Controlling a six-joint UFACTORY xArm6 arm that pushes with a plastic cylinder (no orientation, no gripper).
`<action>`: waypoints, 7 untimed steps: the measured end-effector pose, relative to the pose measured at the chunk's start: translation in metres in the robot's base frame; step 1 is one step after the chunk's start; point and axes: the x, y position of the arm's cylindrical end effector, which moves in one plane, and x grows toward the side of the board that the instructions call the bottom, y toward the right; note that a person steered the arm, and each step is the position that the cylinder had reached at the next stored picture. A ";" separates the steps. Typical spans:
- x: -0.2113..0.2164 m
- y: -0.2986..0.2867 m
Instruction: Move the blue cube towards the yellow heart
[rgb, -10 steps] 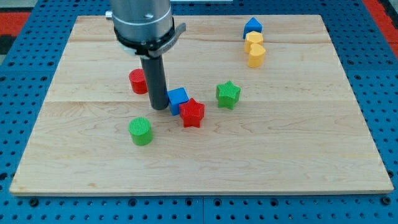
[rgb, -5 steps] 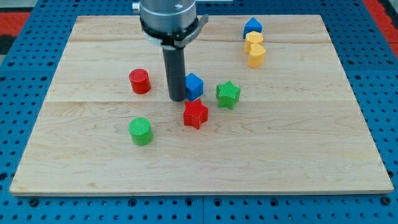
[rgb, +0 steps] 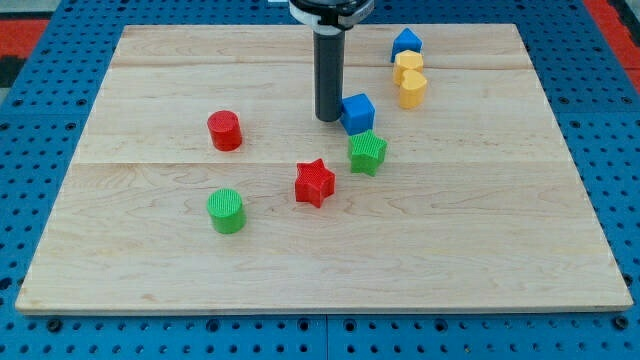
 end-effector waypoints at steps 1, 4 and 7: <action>-0.004 0.018; 0.016 0.023; 0.021 0.066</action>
